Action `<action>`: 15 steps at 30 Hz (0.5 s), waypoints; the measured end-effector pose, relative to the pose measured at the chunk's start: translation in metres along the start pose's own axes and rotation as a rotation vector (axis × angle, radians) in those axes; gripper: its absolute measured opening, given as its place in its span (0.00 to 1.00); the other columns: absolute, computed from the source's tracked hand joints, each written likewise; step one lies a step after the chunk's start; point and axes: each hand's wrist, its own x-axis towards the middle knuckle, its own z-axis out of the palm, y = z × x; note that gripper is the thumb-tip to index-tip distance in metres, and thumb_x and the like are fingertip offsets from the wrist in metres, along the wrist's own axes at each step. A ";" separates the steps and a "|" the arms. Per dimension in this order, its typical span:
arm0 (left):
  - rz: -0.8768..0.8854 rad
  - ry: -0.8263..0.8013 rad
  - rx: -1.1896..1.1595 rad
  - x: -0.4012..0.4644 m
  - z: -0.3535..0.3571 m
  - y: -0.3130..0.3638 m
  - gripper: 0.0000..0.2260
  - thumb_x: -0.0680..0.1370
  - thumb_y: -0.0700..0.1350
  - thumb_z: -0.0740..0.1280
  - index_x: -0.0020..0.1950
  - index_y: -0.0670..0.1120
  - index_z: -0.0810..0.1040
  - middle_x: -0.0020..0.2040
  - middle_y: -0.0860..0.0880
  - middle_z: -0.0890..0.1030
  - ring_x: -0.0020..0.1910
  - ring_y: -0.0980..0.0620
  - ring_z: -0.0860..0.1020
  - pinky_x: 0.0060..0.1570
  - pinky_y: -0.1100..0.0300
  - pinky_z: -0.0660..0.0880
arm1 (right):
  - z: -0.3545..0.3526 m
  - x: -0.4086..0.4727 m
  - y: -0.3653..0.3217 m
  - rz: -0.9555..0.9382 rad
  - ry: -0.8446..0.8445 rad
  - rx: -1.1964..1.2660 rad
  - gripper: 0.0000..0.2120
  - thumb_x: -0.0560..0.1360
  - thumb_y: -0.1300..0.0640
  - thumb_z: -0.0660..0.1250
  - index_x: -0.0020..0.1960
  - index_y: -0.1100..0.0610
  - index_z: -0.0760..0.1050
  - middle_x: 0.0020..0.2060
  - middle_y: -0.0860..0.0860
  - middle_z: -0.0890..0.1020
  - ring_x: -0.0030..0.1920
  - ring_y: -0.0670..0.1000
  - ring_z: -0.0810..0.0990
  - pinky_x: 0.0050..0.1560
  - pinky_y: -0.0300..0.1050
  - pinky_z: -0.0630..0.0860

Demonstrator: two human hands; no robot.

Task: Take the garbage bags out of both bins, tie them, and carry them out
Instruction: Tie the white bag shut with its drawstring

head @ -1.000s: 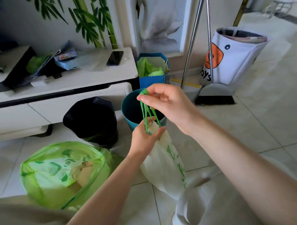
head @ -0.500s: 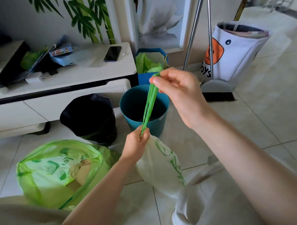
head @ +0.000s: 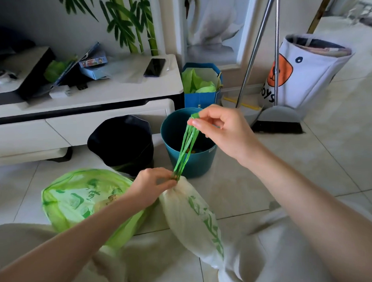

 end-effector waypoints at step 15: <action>-0.298 0.163 -0.431 -0.003 -0.005 0.000 0.06 0.73 0.46 0.72 0.39 0.47 0.86 0.40 0.49 0.86 0.43 0.53 0.81 0.45 0.63 0.74 | -0.012 0.011 0.022 0.081 0.167 -0.147 0.03 0.72 0.57 0.72 0.43 0.56 0.83 0.33 0.43 0.77 0.31 0.38 0.75 0.38 0.32 0.68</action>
